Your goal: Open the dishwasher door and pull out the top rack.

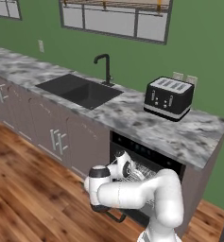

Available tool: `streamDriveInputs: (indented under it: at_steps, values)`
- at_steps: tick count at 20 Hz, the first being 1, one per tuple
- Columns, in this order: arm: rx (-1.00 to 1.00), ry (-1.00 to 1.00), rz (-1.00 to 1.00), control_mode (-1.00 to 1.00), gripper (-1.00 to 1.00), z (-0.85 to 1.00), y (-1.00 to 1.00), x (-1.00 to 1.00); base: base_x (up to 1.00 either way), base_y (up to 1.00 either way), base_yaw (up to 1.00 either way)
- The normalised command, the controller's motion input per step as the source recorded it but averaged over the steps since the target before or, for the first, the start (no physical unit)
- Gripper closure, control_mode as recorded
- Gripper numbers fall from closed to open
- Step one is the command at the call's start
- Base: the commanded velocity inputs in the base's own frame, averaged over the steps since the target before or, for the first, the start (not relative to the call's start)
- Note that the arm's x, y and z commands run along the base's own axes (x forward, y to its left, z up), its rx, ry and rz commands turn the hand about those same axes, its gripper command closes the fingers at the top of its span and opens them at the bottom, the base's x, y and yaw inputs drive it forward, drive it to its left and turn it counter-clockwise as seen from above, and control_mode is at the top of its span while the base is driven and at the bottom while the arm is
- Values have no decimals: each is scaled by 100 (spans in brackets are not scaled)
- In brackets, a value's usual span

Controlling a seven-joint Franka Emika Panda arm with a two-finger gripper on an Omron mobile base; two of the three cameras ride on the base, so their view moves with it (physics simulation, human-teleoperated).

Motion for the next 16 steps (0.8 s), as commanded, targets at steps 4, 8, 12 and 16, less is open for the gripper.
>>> streamDriveInputs:
  at_steps: [4,8,12,16]
  values:
    - [31,13,0,-100,-100,-47,56,-93,0,0,0]
    - [23,4,0,-100,-100,-44,42,-57,0,0,0]
    - [26,9,0,-100,-100,-31,42,-45,0,0,0]
    - [24,7,0,-100,-100,-24,49,-60,0,0,0]
